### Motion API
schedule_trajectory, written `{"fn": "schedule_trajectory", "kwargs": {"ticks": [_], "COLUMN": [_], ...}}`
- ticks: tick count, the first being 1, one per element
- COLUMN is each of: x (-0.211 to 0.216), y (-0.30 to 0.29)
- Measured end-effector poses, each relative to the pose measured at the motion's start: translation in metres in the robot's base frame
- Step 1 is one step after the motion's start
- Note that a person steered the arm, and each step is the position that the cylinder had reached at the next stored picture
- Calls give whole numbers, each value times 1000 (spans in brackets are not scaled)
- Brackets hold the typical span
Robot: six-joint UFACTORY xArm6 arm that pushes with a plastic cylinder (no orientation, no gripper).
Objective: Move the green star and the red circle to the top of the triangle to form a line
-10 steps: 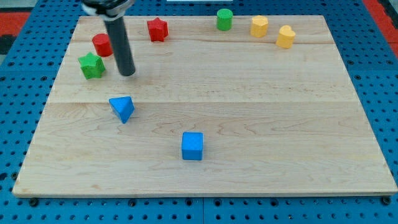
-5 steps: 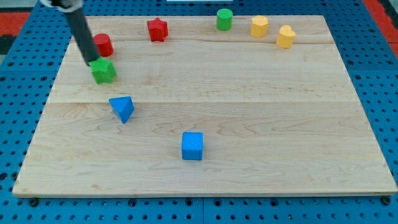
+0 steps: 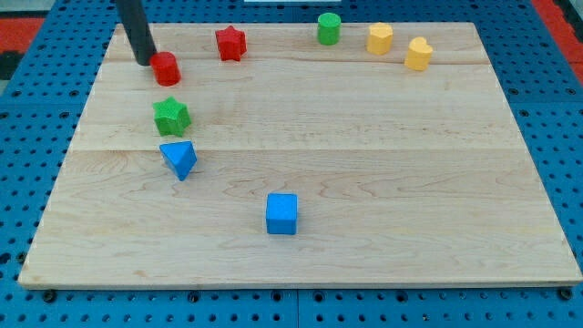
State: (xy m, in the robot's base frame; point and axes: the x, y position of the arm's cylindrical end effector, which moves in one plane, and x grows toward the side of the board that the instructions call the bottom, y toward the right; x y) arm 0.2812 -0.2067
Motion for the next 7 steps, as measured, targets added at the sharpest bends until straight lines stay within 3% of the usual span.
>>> {"fn": "schedule_trajectory", "kwargs": {"ticks": [1,2,3,4,5,6,7], "x": [19,97,193,268,327,321,282], "y": [-30,-57,-11,118,195,266,251]}}
